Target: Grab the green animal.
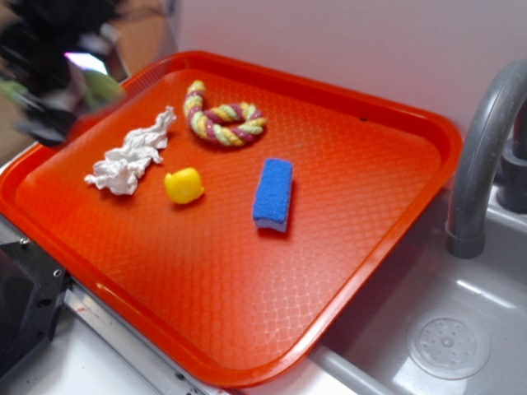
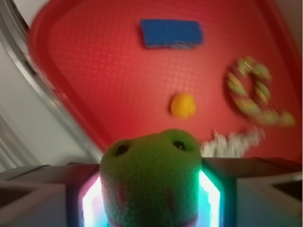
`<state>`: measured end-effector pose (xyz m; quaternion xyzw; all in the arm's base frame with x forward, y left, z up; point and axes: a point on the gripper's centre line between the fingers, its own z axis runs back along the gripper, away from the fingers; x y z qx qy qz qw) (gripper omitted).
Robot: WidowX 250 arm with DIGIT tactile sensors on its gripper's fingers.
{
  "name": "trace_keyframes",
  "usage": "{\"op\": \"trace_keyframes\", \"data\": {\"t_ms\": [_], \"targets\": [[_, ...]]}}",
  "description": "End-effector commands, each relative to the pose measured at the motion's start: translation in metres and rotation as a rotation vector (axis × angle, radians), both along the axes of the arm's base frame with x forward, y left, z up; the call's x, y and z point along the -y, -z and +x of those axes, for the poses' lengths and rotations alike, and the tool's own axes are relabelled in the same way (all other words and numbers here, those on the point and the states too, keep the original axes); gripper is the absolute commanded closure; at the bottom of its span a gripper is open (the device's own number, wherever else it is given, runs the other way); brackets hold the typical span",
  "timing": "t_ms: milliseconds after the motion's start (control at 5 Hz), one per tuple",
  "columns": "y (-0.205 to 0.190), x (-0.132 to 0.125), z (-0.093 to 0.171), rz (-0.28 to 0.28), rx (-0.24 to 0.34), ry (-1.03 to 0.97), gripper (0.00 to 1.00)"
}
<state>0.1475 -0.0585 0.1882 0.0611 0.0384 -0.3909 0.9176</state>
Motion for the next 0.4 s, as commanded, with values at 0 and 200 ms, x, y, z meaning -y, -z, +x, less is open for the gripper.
{"op": "trace_keyframes", "data": {"t_ms": [0,200], "targets": [[-0.041,0.012,-0.047,-0.152,0.025,-0.503,1.00],[-0.027,0.021,-0.033,-0.146,0.009,-0.755,1.00]]}}
